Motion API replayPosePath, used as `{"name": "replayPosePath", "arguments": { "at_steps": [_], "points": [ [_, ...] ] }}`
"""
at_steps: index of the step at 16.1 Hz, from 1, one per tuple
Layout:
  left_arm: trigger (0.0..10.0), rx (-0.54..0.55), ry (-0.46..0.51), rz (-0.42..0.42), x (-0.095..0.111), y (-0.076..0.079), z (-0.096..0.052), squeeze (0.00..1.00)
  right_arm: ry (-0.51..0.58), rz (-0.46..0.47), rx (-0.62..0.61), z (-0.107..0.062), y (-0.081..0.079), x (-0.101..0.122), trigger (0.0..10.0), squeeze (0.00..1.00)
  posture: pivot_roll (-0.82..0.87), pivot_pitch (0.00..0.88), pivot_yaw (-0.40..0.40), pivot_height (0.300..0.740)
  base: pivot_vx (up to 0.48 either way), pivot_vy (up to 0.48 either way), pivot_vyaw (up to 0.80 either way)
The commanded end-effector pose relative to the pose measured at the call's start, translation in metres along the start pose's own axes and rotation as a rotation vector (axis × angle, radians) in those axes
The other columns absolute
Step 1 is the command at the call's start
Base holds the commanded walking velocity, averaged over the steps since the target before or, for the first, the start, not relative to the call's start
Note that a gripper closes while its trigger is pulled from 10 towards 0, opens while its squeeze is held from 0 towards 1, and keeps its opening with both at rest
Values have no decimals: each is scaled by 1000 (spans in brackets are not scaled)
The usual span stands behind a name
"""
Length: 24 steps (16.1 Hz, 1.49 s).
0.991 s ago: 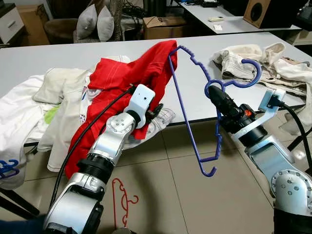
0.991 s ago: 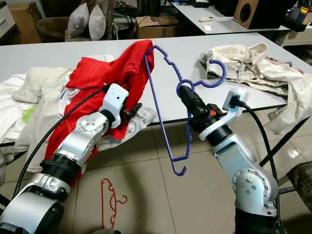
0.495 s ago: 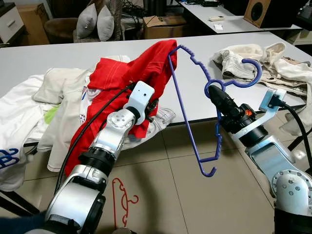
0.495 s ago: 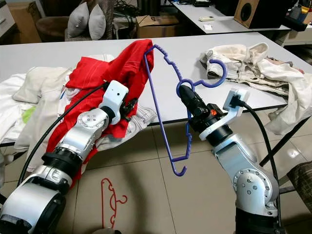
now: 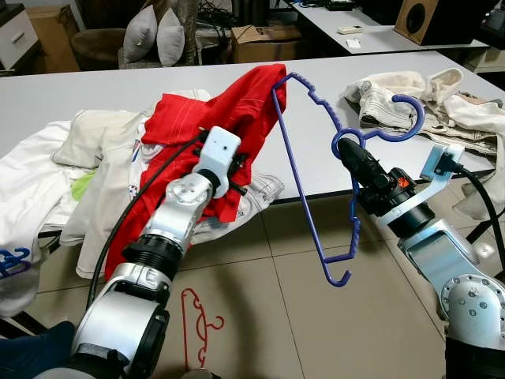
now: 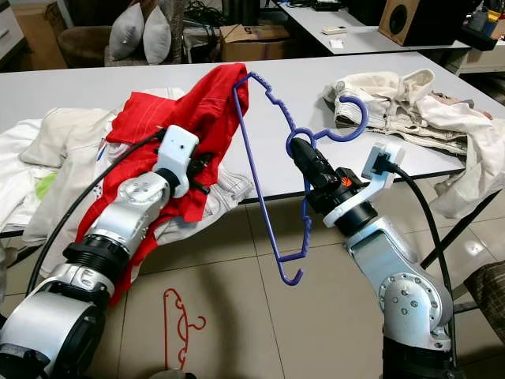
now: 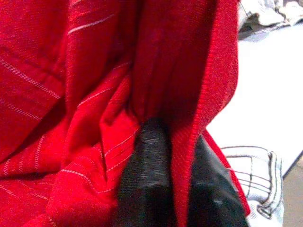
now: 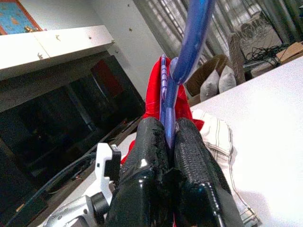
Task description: Hang hanger
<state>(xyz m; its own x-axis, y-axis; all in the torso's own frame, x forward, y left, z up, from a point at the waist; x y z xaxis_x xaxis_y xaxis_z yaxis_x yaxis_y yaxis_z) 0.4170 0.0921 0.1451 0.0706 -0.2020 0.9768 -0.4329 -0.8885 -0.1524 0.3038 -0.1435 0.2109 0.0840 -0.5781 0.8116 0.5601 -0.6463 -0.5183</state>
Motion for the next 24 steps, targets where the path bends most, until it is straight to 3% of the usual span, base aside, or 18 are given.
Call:
{"name": "replayPosePath", "arguments": {
  "at_steps": [1, 4, 5, 7, 11, 14, 17, 20, 24],
  "points": [
    [0, 20, 28, -28, 7, -8, 0, 0, 25, -22, 28, 0, -7, 10, 10000, 0, -65, 5, 3, 740, 0, 0, 0],
    [0, 17, 45, -59, 12, -12, -1, 0, -12, -35, 8, -3, -4, 4, 10000, 0, -66, 3, 3, 740, 0, 0, 0],
    [0, -20, 66, -67, 22, -17, -5, 0, -138, -73, -62, -14, 9, -13, 10000, 0, -67, 0, 9, 740, 0, 0, 0],
    [0, -119, 86, -44, 46, -30, -17, 0, -347, -202, -70, -37, 17, -40, 10000, 0, -58, 0, 19, 740, 0, 0, 0],
    [0, -125, 136, 0, 95, -61, -27, 0, -528, -287, 15, -64, 6, -59, 10000, 0, -32, 0, 39, 740, 0, 0, 0],
    [0, -93, 120, -15, 91, -64, -27, 0, -491, -290, 56, -74, -8, -57, 10000, 0, -23, 0, 44, 740, 0, 0, 0],
    [0, -85, 112, -157, 73, -61, -37, 0, -286, -288, -59, -77, -15, -31, 10000, 0, -28, 0, 71, 740, 0, 0, 0],
    [0, -63, 140, -296, 64, -53, -48, 0, -301, -301, -97, -84, -21, -43, 10000, 0, -31, 0, 74, 740, 0, 0, 0],
    [0, -34, 155, -366, 52, -38, -64, 0, -259, -307, -197, -84, -16, -46, 10000, 0, -30, 0, 52, 740, 0, 0, 0]
  ]
}}
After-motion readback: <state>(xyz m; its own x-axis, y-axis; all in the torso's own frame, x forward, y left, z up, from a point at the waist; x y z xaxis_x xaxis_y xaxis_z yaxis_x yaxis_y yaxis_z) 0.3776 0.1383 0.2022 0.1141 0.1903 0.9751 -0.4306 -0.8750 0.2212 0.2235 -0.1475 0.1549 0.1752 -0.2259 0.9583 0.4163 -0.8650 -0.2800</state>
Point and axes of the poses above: a point about 5 cm out from each wrist's last joint towards the gripper, its own z axis pointing out of the wrist towards the gripper, its own x axis along the axis of the wrist's last joint, y = z × x, the point moved 4 cm from there along z, pointing out of the wrist towards the gripper, and after that the axes turned 3 degrees about -z, right-handed, at the moved point
